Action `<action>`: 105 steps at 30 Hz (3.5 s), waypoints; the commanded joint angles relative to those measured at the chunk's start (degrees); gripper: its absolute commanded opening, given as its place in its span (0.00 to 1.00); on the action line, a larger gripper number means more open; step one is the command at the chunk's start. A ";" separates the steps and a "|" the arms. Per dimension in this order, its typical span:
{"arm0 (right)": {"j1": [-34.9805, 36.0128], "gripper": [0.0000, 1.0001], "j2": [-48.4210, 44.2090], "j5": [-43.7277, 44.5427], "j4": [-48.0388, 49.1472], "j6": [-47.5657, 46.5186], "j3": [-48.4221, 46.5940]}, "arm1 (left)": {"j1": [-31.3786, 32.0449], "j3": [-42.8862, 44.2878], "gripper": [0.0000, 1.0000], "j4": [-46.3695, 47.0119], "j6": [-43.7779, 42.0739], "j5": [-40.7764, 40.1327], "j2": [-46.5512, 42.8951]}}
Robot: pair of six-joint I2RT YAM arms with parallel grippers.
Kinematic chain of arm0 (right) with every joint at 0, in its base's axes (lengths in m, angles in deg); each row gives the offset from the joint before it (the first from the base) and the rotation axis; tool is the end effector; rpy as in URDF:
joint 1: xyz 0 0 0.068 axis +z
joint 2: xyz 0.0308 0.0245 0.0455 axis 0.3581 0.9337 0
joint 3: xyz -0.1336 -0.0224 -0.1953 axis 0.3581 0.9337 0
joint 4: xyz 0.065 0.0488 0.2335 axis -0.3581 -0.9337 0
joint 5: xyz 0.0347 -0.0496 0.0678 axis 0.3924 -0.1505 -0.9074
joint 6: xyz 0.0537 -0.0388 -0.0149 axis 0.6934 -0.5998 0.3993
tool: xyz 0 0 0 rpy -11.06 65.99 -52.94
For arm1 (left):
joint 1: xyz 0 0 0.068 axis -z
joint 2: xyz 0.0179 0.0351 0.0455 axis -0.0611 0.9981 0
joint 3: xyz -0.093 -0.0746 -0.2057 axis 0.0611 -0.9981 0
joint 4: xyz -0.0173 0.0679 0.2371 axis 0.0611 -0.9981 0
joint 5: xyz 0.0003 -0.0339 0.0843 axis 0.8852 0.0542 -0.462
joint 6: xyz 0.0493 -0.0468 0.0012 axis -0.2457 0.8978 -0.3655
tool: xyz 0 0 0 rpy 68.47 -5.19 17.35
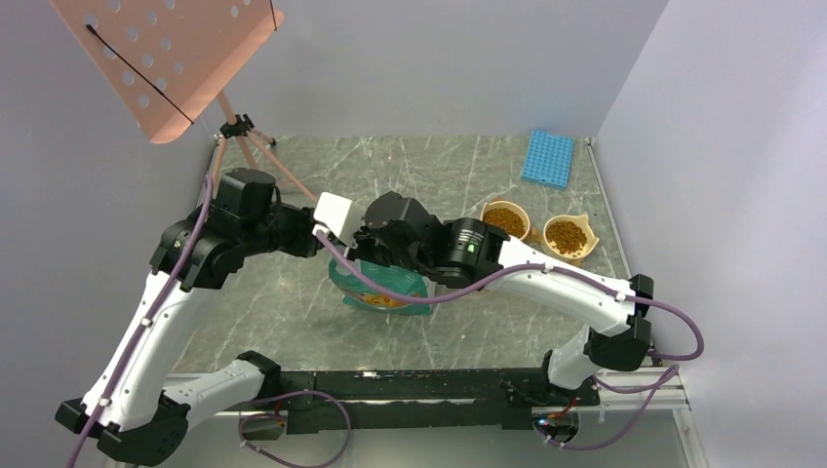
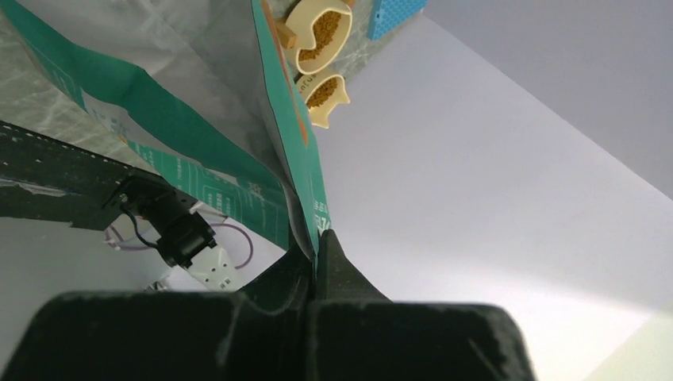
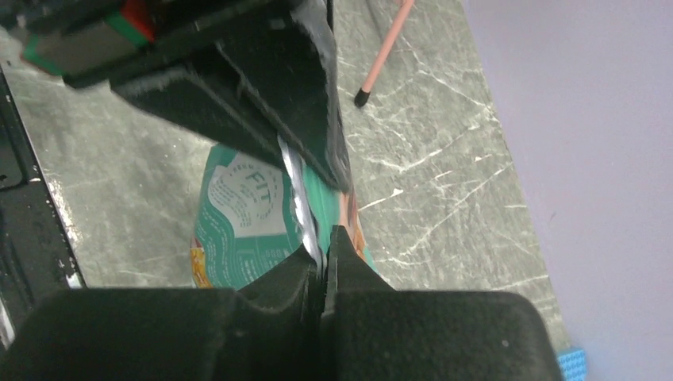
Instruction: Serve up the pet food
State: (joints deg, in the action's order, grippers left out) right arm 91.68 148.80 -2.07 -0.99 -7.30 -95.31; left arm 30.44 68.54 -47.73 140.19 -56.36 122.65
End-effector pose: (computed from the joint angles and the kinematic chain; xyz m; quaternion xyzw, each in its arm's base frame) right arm 0.1272 0.3178 0.3827 -0.5617 0.6496 0.1020 0.5021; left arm 0.1588 -0.0904 0.3750 -0.5395 0.7224 -0.4191 0.1072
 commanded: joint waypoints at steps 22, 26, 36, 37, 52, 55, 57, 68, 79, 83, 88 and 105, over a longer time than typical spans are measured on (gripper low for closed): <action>-5.79 0.00 -12.47 3.63 -8.71 2.81 4.99 | -4.25 3.81 0.00 -3.64 -0.63 -5.49 -2.25; -6.40 0.10 -13.78 5.79 -8.46 4.79 5.52 | -4.33 4.25 0.00 -3.88 -0.61 -5.84 -2.18; -6.80 0.18 -17.72 5.54 -8.23 4.96 8.59 | -4.35 4.56 0.00 -3.97 -0.53 -5.55 -1.81; -6.88 0.19 -17.87 6.22 -8.55 4.66 8.74 | -4.35 4.55 0.00 -4.04 -0.46 -5.60 -1.81; -9.61 0.00 -22.91 2.80 -11.57 3.88 11.60 | -4.35 5.04 0.00 -4.32 -0.49 -5.55 -1.16; -9.64 0.14 -23.78 5.72 -9.83 5.78 12.48 | -4.35 4.95 0.00 -3.95 -0.37 -5.43 -1.07; -9.61 0.00 -23.80 5.46 -10.41 5.29 12.28 | -4.35 5.10 0.00 -3.94 -0.41 -5.37 -0.87; -10.05 0.00 -24.25 3.14 -12.24 3.48 12.19 | -4.35 5.29 0.00 -3.97 -0.11 -5.79 -0.54; -10.14 0.11 -23.37 0.90 -10.52 5.54 12.09 | -4.35 1.56 0.09 1.14 1.11 -6.56 -2.89; -10.15 0.14 -23.51 0.54 -9.26 5.30 11.30 | -4.40 2.42 0.17 0.51 0.62 -6.94 -2.43; -10.14 0.21 -21.76 -0.12 -10.20 5.10 9.84 | -4.52 2.05 0.00 0.79 0.44 -6.73 -2.08; -10.10 0.92 -26.81 5.79 -4.82 8.91 11.74 | -5.14 3.78 0.54 1.56 -0.73 -4.69 -0.76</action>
State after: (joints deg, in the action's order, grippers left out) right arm 81.75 124.74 -1.96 -9.84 -1.20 -83.64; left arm 25.63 70.73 -47.97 139.74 -61.11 122.41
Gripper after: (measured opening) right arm 0.894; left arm 0.416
